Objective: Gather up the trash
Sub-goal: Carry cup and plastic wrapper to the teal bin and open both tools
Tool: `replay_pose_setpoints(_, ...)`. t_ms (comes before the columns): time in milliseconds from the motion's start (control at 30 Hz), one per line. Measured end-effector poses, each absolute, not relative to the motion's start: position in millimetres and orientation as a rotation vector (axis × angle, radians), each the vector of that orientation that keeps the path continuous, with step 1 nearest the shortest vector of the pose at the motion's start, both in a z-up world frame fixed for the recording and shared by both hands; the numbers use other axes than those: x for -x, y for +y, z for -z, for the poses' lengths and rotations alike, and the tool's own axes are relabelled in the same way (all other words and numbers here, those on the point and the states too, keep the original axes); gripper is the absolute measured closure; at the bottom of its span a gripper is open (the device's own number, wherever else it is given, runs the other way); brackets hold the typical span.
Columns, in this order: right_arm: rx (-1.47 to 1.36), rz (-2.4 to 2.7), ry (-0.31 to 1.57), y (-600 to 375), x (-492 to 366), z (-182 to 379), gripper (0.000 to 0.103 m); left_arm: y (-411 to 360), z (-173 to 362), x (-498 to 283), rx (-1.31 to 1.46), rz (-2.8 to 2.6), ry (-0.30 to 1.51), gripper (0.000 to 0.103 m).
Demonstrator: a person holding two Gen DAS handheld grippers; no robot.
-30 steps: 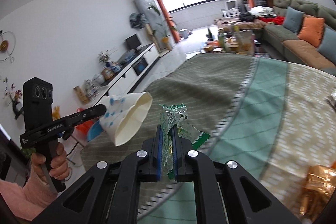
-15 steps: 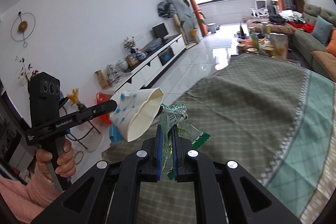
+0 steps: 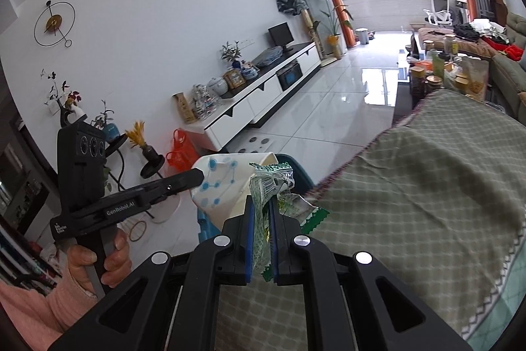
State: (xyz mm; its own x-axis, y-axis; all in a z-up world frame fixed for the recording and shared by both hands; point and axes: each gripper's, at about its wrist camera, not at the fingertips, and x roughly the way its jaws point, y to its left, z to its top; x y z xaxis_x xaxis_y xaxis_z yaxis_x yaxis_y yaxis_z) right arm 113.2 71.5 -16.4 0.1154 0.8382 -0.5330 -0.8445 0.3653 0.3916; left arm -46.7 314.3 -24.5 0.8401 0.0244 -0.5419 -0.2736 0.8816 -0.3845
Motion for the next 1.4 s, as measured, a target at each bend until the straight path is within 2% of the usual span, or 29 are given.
replay_pose_setpoints(967,0.090,-1.274,0.899,165.4,-123.5,45.7,0.094,352.1,63.0,40.3,0.528,-0.306,0.637,0.090)
replay_pose_setpoints(1167,0.093,-1.255,0.941,177.3,-127.8,55.1,0.087,353.0,72.0,31.7,0.532,-0.319,0.668,0.089)
replay_pose_setpoints(1300,0.092,-1.242,0.963,179.8,-131.1,61.4,0.087,358.4,80.6,24.9,0.556,-0.323,0.692,0.089)
replay_pose_setpoints(1400,0.086,-1.239,0.975,179.8,-134.5,62.6,0.077,359.8,83.4,23.8,0.568,-0.320,0.696,0.089)
